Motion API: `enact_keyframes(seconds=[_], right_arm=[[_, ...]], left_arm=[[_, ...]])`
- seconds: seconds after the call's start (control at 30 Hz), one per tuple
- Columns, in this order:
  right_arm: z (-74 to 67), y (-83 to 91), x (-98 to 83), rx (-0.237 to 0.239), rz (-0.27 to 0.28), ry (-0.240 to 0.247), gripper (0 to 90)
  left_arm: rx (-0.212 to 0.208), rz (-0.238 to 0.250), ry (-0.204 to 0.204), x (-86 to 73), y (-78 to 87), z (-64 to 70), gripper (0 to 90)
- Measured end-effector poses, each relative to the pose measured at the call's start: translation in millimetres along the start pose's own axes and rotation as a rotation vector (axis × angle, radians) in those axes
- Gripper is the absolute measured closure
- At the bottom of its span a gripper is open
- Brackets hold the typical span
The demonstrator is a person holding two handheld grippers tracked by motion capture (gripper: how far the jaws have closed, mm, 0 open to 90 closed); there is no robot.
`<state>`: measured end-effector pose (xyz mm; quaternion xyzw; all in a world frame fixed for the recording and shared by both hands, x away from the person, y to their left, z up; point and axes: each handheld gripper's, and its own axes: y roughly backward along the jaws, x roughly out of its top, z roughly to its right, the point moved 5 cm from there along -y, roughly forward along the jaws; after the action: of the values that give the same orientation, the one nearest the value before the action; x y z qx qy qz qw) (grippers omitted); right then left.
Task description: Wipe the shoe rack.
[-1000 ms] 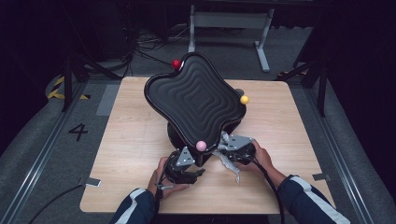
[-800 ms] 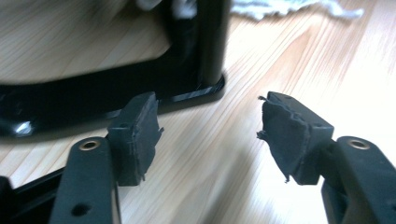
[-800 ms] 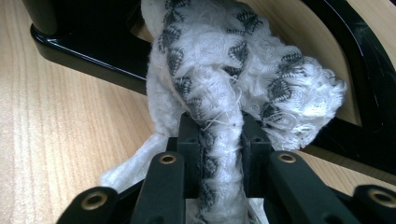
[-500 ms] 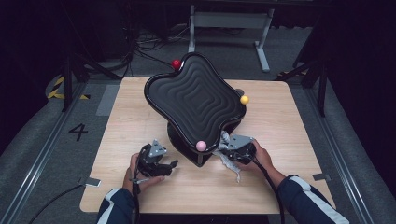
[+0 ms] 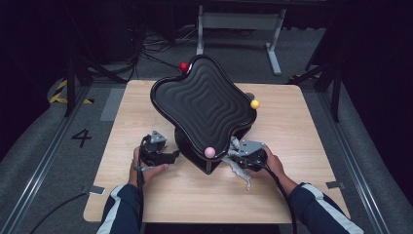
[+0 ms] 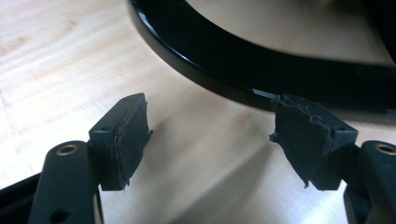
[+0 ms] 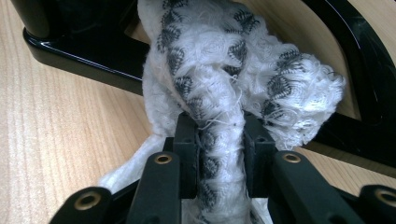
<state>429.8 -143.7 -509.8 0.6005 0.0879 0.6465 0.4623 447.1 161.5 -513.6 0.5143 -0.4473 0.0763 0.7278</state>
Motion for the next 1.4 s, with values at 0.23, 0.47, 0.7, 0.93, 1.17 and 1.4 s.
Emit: enact_keyframes(seconds=[0.23,0.47,0.7,0.93,1.17,1.4], right_arm=[[-0.1,0.2,-0.3,-0.001,0.002,-0.003,71.7],[0.1,0.1,-0.4,0.001,0.003,-0.005,71.3],[0.1,0.2,-0.7,0.0,0.006,-0.01,71.2],[-0.9,0.2,-0.4,-0.004,0.004,0.005,71.1],[-1.8,1.2,-0.9,0.001,0.005,0.004,70.9],[-2.2,1.2,-0.7,-0.001,0.003,0.005,70.7]], left_arm=[[0.018,0.011,0.025,14.0,-12.7,-19.9,24.3],[0.028,-0.004,0.021,30.7,-19.6,-35.5,22.9],[-0.019,0.036,0.05,54.7,-32.2,-33.8,22.0],[-0.015,0.093,0.067,68.2,-53.7,-38.3,24.1],[0.021,0.039,0.064,63.6,-60.9,-43.4,26.4],[0.051,0.028,0.066,68.8,-64.1,-48.3,26.4]])
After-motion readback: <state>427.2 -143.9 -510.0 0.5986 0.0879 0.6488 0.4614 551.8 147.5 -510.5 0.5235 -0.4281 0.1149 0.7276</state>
